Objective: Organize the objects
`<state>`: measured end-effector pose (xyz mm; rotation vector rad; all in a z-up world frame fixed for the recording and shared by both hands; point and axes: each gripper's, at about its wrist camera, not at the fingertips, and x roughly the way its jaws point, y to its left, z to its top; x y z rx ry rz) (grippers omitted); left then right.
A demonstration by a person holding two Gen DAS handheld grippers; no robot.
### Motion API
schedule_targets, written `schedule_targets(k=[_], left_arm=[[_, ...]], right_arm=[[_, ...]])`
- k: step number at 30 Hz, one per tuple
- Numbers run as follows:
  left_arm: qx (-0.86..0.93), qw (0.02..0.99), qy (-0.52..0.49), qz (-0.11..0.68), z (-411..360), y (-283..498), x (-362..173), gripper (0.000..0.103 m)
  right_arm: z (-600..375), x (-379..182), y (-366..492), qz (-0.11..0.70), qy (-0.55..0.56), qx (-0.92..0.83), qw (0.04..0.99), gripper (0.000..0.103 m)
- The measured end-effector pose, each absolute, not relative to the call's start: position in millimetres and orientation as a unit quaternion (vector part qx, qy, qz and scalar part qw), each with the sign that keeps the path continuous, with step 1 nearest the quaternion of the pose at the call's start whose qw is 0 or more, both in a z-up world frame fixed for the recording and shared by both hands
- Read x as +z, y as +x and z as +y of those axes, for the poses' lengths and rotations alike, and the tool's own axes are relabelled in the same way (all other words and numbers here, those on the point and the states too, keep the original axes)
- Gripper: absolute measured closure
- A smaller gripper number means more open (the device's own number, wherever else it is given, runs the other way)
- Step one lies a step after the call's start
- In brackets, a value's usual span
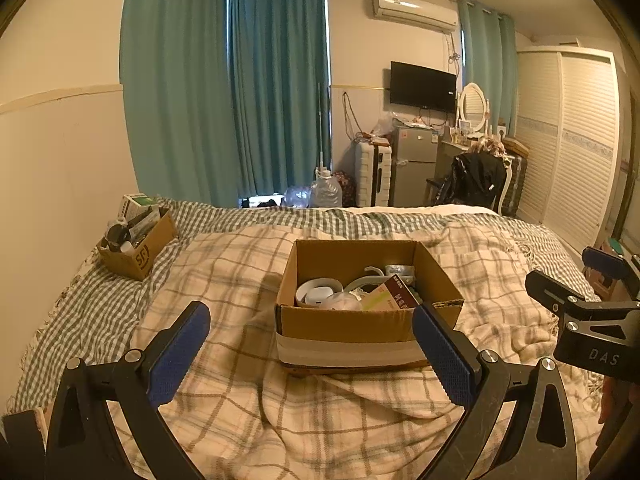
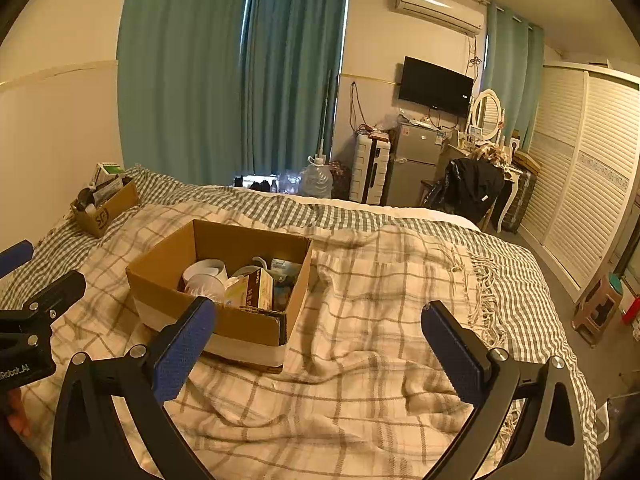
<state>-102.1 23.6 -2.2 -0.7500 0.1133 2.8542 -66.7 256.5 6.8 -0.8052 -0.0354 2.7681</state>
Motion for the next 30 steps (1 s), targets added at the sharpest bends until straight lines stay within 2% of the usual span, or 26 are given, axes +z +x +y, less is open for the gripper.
schedule_targets(k=[30], left_arm=[[0.961,0.087,-0.259,0.031,18.6,-103.8,-7.2,0.000]], right_arm=[[255.2,6.0,-68.5,-0.014,-0.278,0.952,0.127,0.000]])
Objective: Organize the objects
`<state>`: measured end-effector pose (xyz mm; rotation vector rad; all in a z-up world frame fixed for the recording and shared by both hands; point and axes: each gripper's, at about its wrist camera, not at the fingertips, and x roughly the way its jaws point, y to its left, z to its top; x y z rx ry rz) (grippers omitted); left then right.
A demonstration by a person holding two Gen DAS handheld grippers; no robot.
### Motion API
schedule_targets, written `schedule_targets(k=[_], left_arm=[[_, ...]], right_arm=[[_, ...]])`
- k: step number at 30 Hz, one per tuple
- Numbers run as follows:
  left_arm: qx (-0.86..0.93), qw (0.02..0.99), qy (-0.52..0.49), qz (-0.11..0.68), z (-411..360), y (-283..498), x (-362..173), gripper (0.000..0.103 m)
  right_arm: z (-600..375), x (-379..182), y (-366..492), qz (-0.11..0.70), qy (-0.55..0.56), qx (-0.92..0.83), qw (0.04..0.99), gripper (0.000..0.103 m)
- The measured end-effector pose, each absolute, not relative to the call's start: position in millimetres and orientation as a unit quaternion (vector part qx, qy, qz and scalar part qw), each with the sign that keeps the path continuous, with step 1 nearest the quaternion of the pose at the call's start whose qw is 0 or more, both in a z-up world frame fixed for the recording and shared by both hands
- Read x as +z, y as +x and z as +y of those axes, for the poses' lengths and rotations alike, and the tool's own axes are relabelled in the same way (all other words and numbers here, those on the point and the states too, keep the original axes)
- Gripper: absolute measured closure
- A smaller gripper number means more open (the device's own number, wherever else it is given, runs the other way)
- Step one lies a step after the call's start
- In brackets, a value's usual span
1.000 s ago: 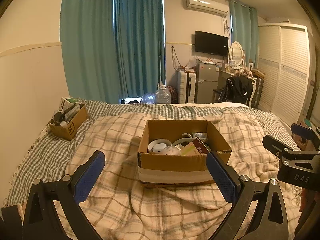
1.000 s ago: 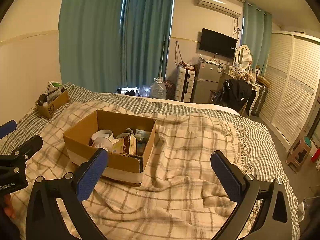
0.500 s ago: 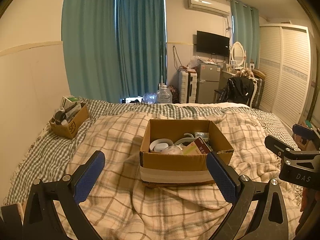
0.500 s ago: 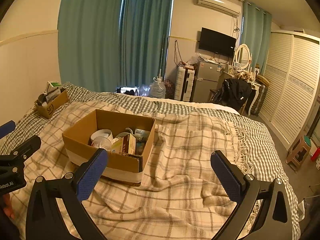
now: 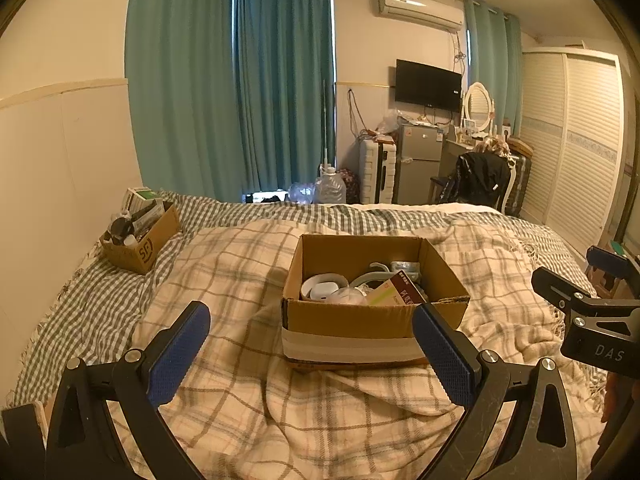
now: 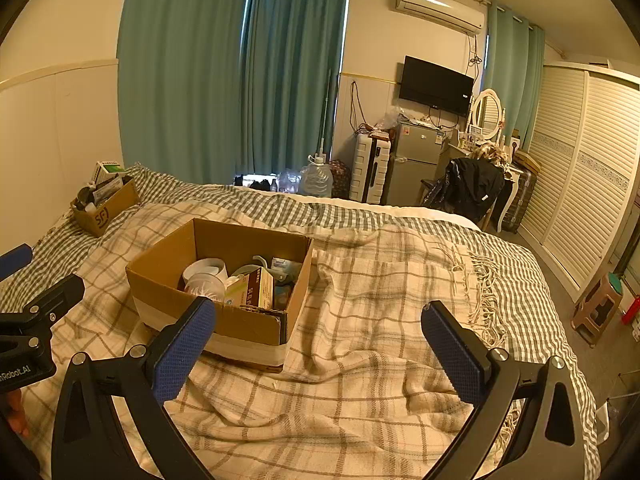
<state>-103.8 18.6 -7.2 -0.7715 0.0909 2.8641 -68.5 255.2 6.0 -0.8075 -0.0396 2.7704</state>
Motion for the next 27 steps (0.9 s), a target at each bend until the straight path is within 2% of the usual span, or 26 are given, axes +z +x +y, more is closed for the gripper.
schedule_targets(k=[27], left_arm=[[0.961,0.064,-0.267,0.023,12.2,-105.6,-7.9,0.000]], right_arm=[[253.1,4.1,-69.2,-0.018,-0.282,0.950,0.130,0.000]])
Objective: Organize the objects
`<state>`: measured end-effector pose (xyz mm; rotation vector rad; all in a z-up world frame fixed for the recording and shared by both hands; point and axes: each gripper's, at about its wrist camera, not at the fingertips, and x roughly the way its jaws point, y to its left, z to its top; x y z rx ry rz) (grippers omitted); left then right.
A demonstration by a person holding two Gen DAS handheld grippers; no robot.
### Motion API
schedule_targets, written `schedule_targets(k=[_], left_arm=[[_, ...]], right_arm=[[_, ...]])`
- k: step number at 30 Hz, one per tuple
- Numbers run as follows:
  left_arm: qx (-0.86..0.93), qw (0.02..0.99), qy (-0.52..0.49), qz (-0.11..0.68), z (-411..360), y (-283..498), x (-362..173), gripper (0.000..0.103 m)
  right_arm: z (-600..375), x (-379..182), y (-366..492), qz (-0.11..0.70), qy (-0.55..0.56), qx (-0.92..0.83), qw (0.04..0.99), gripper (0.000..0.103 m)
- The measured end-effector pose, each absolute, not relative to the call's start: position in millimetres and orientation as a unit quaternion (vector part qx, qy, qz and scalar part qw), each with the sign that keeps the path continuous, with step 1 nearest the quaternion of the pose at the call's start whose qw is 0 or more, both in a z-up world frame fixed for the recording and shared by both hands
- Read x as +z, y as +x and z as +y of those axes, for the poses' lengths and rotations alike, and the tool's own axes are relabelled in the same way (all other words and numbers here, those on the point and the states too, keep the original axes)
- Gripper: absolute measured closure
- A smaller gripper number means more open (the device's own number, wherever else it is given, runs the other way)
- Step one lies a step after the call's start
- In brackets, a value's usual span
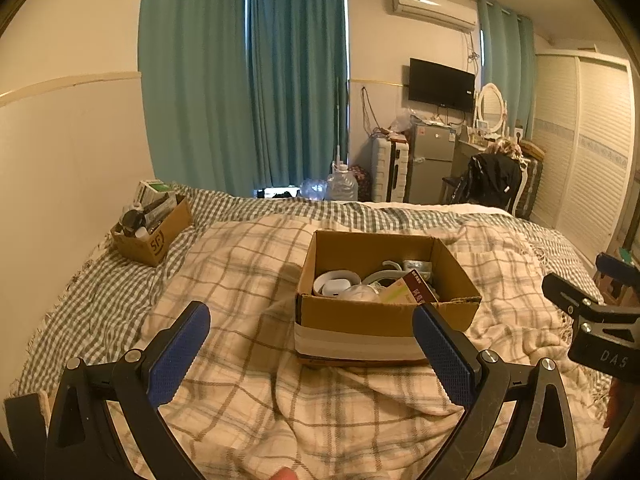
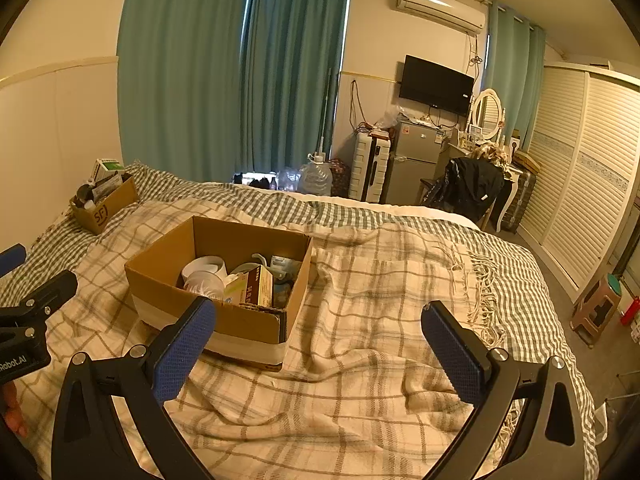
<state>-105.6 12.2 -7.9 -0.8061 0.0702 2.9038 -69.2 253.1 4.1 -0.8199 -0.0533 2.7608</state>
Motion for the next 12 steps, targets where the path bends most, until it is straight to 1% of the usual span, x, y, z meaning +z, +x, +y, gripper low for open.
schedule_targets(k=[7,12], left_arm=[[0.963,0.068,-0.259,0.038,15.2,-103.4,-6.2,0.000],[0.964,0.065,-0.255,0.035,15.3,-99.9,-6.2,0.000]], right_arm=[[254.4,3.5,-70.0,-0.016,-0.283,0.950,0.129,0.000],[255.8,3.4,-69.0,-0.014,-0.281,0.951,0.129,0.000]])
